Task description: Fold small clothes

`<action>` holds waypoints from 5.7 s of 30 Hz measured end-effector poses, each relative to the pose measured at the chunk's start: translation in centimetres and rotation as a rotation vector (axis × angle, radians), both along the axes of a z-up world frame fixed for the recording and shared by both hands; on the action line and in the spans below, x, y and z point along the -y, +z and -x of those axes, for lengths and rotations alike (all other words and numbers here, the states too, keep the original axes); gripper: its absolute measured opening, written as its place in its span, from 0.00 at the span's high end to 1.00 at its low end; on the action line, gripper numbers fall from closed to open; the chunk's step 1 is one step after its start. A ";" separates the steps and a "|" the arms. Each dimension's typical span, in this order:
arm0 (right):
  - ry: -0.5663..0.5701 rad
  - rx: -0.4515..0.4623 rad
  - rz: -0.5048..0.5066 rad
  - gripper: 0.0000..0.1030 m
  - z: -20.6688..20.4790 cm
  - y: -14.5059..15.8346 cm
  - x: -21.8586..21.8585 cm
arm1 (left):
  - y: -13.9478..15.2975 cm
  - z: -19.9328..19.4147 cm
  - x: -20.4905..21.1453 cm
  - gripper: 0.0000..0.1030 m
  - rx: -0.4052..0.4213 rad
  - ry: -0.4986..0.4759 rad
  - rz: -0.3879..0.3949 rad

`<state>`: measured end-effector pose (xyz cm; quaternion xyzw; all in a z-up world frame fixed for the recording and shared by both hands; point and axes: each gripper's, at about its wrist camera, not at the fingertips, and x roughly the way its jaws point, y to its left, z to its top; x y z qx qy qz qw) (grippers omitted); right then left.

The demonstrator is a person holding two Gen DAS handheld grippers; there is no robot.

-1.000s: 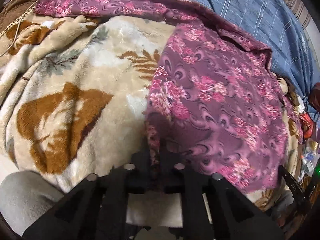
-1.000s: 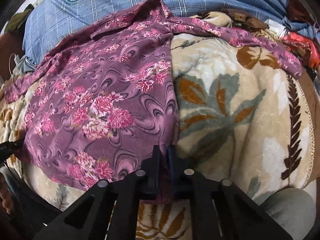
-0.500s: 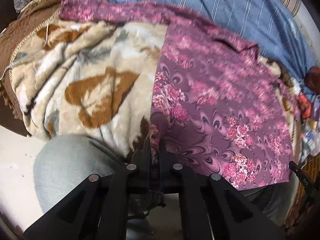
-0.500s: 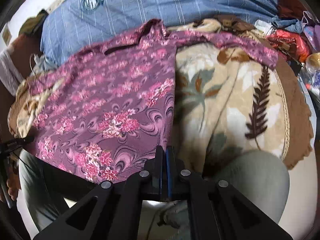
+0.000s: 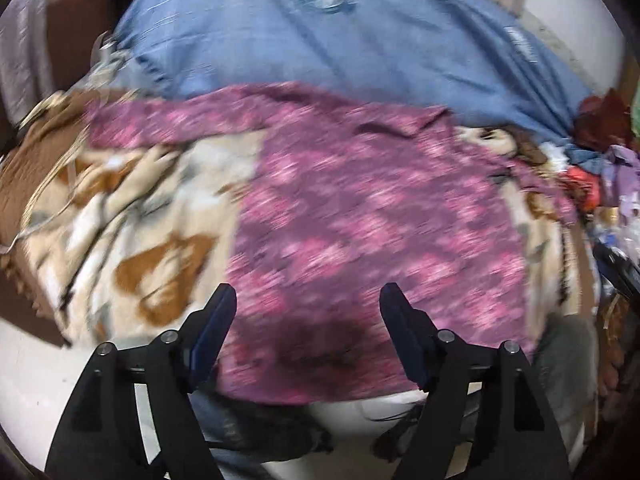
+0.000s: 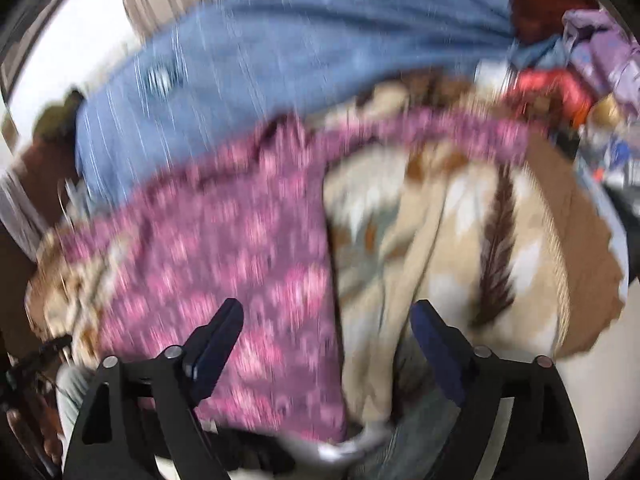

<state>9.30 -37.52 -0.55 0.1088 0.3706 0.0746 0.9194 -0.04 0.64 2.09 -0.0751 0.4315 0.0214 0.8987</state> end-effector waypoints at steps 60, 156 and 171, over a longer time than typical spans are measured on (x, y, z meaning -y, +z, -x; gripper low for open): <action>0.028 -0.069 -0.494 0.92 1.8 -5.4 -5.5 | -10.9 -14.0 12.0 0.24 -0.329 -0.148 0.853; 0.213 -0.022 0.000 0.25 -11.4 2.1 -14.5 | -9.7 -5.5 -4.9 0.72 -0.046 0.027 0.527; 0.378 -0.040 -0.122 0.26 3.0 -1.4 -21.1 | -3.4 -2.6 -13.1 0.43 0.091 0.245 0.488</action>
